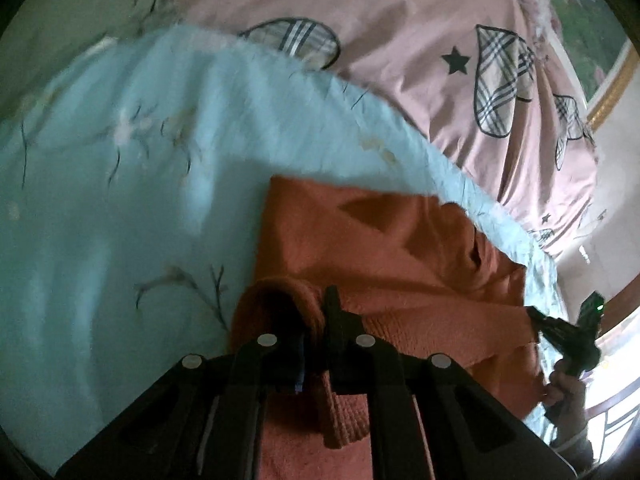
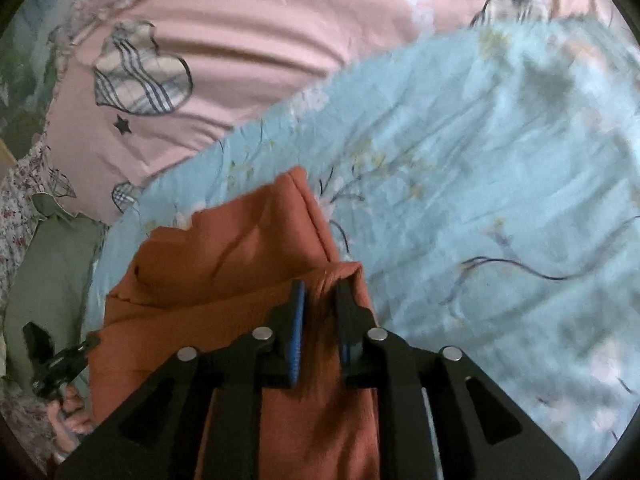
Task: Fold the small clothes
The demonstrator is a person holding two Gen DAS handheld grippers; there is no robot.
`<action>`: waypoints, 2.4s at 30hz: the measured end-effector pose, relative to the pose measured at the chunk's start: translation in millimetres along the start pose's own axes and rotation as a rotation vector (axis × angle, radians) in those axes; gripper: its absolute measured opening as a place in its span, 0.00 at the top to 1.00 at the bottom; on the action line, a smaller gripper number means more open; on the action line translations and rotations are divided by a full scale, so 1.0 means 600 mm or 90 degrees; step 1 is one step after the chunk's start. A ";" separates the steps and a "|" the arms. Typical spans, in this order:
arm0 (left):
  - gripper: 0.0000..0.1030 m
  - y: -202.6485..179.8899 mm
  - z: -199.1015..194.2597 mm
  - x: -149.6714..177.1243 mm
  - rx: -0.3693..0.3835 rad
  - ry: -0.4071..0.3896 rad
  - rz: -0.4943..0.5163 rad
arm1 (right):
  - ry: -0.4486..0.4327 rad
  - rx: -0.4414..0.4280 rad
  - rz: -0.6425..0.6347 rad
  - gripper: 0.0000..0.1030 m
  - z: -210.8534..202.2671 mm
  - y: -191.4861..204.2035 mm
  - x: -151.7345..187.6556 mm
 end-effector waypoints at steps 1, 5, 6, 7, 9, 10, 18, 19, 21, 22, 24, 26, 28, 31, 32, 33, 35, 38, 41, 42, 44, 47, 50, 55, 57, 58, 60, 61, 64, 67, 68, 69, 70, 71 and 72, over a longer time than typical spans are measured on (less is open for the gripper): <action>0.78 -0.003 -0.011 0.009 0.010 -0.003 -0.002 | -0.019 0.002 -0.016 0.83 -0.020 0.009 0.001; 0.68 -0.044 -0.063 0.067 0.026 -0.015 0.046 | -0.007 -0.083 -0.113 0.83 -0.056 0.099 0.050; 0.67 -0.062 -0.070 0.092 0.036 -0.009 0.063 | 0.029 -0.109 -0.145 0.83 -0.045 0.127 0.073; 0.67 -0.078 -0.072 0.109 0.049 -0.001 0.075 | 0.067 -0.129 -0.177 0.83 -0.031 0.152 0.099; 0.66 -0.117 -0.053 0.155 0.068 0.041 0.112 | 0.149 -0.144 -0.252 0.83 0.006 0.193 0.153; 0.67 -0.132 -0.039 0.172 0.065 0.062 0.130 | 0.170 -0.137 -0.272 0.83 0.019 0.198 0.164; 0.87 -0.127 0.045 0.116 -0.005 0.095 0.157 | 0.101 -0.024 -0.206 0.86 0.096 0.117 0.041; 0.88 -0.114 0.051 0.090 -0.012 0.089 0.144 | 0.082 -0.013 -0.184 0.86 0.095 0.105 0.023; 0.84 -0.097 0.050 0.040 -0.030 0.061 0.118 | 0.044 0.005 -0.140 0.84 0.085 0.086 -0.019; 0.84 -0.090 0.048 0.023 -0.037 0.049 0.109 | 0.023 0.007 -0.113 0.83 0.075 0.075 -0.035; 0.76 -0.070 0.036 -0.026 -0.054 0.008 0.072 | 0.002 0.012 -0.090 0.83 0.060 0.065 -0.043; 0.59 -0.050 0.020 -0.049 -0.096 -0.031 0.052 | -0.016 0.012 -0.075 0.83 0.044 0.056 -0.040; 0.58 -0.036 0.001 -0.053 -0.104 -0.054 0.033 | -0.011 0.004 -0.069 0.83 0.031 0.058 -0.022; 0.58 -0.023 -0.023 -0.030 -0.099 -0.054 0.017 | -0.003 -0.014 -0.066 0.83 0.007 0.065 0.019; 0.58 -0.023 -0.031 -0.016 -0.100 -0.054 0.019 | 0.002 -0.021 -0.068 0.83 -0.003 0.070 0.039; 0.58 -0.021 -0.043 0.003 -0.103 -0.053 0.019 | 0.007 -0.031 -0.069 0.83 -0.011 0.078 0.059; 0.58 -0.026 -0.060 0.036 -0.085 -0.053 0.004 | 0.017 -0.047 -0.071 0.83 -0.016 0.098 0.088; 0.58 -0.038 -0.089 0.098 -0.041 -0.049 -0.021 | 0.029 -0.074 -0.077 0.82 -0.030 0.124 0.140; 0.56 -0.053 -0.111 0.165 -0.012 -0.043 -0.026 | 0.041 -0.109 -0.062 0.82 -0.042 0.144 0.193; 0.55 -0.058 -0.118 0.184 -0.005 -0.041 -0.028 | 0.043 -0.114 -0.060 0.82 -0.044 0.147 0.203; 0.53 -0.066 -0.128 0.225 0.012 -0.032 -0.038 | 0.047 -0.124 -0.054 0.82 -0.051 0.155 0.227; 0.48 -0.076 -0.136 0.269 0.026 -0.021 -0.042 | 0.058 -0.131 -0.051 0.81 -0.055 0.164 0.252; 0.43 -0.082 -0.137 0.291 0.024 -0.014 -0.038 | 0.067 -0.136 -0.053 0.78 -0.060 0.172 0.264; 0.39 -0.083 -0.134 0.302 0.035 -0.012 -0.067 | 0.059 -0.145 -0.058 0.71 -0.081 0.182 0.269; 0.36 -0.084 -0.130 0.300 0.032 -0.016 -0.073 | 0.056 -0.146 -0.059 0.70 -0.086 0.182 0.270; 0.33 -0.083 -0.127 0.300 0.031 -0.017 -0.075 | 0.056 -0.148 -0.058 0.70 -0.088 0.183 0.270; 0.29 -0.079 -0.124 0.301 0.036 -0.022 -0.088 | 0.055 -0.150 -0.059 0.69 -0.091 0.184 0.270; 0.28 -0.077 -0.122 0.301 0.043 -0.026 -0.100 | 0.055 -0.151 -0.059 0.69 -0.092 0.185 0.270; 0.28 -0.067 -0.111 0.294 0.048 -0.037 -0.130 | 0.058 -0.152 -0.058 0.69 -0.091 0.186 0.270; 0.28 -0.052 -0.101 0.272 0.031 -0.057 -0.142 | 0.062 -0.151 -0.059 0.69 -0.087 0.188 0.269; 0.28 -0.047 -0.099 0.263 0.031 -0.064 -0.147 | 0.062 -0.152 -0.058 0.69 -0.086 0.188 0.268; 0.28 -0.042 -0.096 0.255 0.030 -0.072 -0.153 | 0.063 -0.153 -0.057 0.69 -0.084 0.188 0.267; 0.29 -0.034 -0.093 0.242 0.029 -0.085 -0.163 | 0.064 -0.152 -0.057 0.69 -0.082 0.187 0.266; 0.31 -0.029 -0.091 0.233 0.027 -0.091 -0.169 | 0.066 -0.152 -0.057 0.69 -0.078 0.187 0.265; 0.34 -0.024 -0.088 0.226 0.023 -0.095 -0.173 | 0.068 -0.153 -0.056 0.69 -0.075 0.186 0.263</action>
Point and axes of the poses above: each gripper's, at about its wrist camera, not at the fingertips, and z roughly the way its jaws point, y to its left, x to its underside, the point moved 10 cm from there along z, roughly the way its jaws point, and after that the axes turned 2 degrees about y, right-handed, at the moved point
